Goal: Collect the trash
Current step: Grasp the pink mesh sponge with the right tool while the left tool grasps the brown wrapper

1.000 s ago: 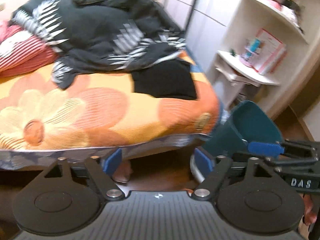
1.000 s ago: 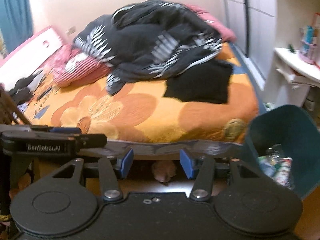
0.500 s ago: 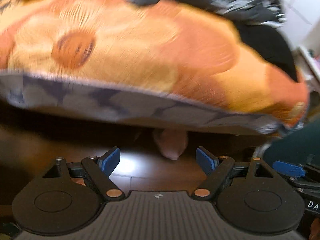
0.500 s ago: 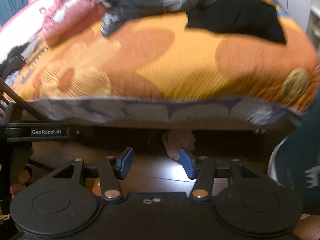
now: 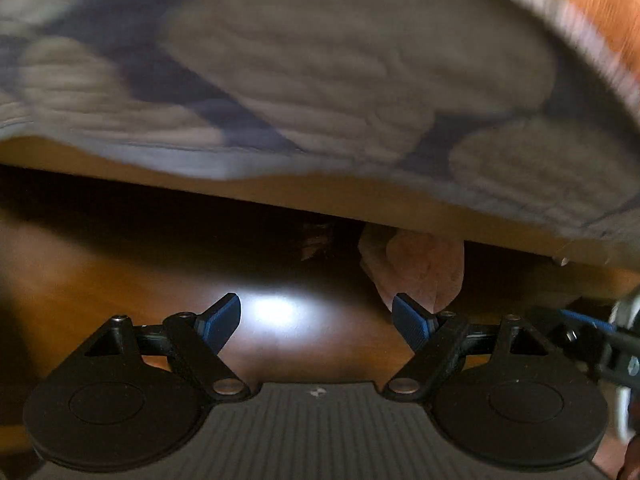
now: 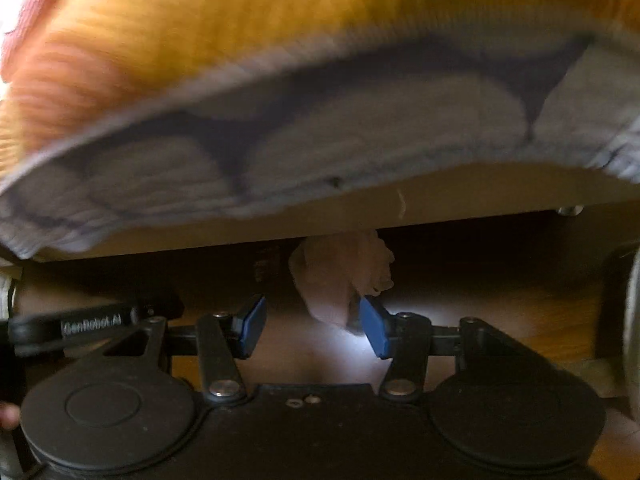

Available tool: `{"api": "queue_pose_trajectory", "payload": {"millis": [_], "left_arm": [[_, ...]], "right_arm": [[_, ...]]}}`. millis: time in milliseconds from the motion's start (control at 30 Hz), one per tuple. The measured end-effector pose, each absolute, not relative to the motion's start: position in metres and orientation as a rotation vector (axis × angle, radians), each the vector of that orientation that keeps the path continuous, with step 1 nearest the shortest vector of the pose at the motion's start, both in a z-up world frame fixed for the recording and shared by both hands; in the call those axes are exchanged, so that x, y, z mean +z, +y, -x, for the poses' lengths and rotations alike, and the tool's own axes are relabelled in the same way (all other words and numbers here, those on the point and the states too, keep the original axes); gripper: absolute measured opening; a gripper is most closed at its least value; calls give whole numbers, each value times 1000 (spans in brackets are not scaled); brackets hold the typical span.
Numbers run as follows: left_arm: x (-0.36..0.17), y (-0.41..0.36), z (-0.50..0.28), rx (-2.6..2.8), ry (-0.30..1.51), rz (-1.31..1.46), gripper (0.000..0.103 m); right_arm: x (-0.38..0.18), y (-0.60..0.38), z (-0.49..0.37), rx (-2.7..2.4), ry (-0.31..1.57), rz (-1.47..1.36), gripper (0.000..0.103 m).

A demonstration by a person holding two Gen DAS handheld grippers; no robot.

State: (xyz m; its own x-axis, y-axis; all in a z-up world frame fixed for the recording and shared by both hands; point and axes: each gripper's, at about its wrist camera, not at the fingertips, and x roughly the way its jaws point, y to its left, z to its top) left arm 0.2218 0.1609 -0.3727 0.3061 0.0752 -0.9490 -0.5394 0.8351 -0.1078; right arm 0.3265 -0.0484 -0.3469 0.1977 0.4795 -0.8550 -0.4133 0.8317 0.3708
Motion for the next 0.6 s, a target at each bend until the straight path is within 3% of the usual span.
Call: {"api": "queue_pose_trajectory", "payload": {"millis": [367,600], "left_arm": [[-478,165,-246,433,1299,427,83],[-503,170,-261,448,1228,376,83]], "right_arm": [[-439,-41,-357,551,1317,-227,52],[-470,-24,-365,571,1342,-256,52]]}}
